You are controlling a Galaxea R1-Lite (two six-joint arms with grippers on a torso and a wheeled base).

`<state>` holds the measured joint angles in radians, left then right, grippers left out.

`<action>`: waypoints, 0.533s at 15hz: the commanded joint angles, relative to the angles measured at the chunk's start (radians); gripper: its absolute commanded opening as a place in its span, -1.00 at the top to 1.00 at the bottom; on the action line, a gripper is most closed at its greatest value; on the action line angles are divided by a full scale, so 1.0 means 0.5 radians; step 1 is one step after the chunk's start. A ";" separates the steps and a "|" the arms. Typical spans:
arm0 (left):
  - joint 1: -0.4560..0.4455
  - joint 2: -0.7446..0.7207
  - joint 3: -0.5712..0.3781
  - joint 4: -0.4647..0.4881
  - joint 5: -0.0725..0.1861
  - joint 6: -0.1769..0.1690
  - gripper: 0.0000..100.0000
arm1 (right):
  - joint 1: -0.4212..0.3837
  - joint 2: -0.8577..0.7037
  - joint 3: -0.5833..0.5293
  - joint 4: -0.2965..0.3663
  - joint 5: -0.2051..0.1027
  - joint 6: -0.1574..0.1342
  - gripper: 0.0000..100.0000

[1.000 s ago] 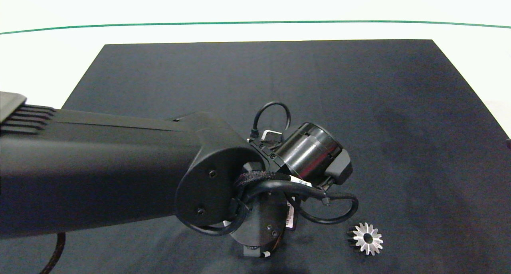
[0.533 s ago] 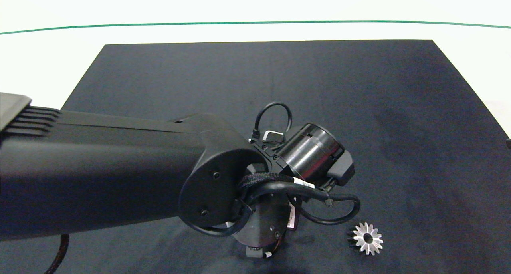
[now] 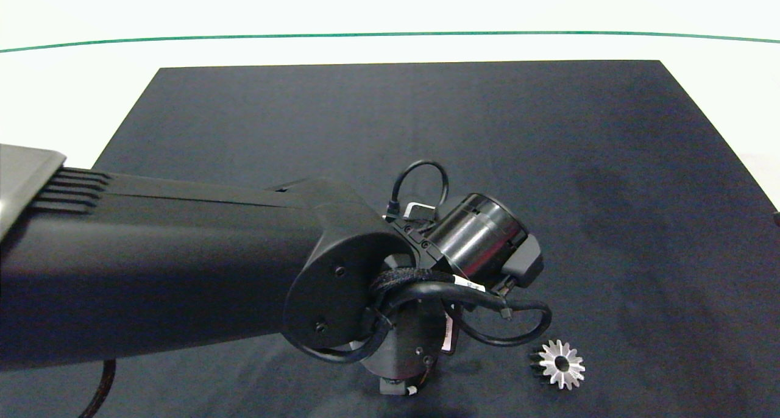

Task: Remove an incorrectly installed larger gear and replace it with the correct smaller gear

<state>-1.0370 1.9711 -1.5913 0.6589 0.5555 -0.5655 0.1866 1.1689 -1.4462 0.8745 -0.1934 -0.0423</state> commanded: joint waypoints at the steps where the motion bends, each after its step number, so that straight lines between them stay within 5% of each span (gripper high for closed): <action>1: -0.003 0.003 0.004 0.011 0.006 -0.007 0.74 | 0.001 -0.006 -0.001 0.009 -0.003 -0.001 -1.00; 2: -0.003 0.003 0.007 0.011 0.009 -0.007 -1.00 | 0.001 -0.006 -0.001 0.009 -0.003 -0.001 -1.00; 8: -0.009 -0.015 0.010 0.011 0.009 -0.007 -1.00 | -0.002 0.000 -0.004 0.012 -0.006 -0.010 -1.00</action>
<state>-1.0409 1.9689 -1.5860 0.6613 0.5560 -0.5655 0.1860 1.1662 -1.4466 0.8755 -0.1938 -0.0470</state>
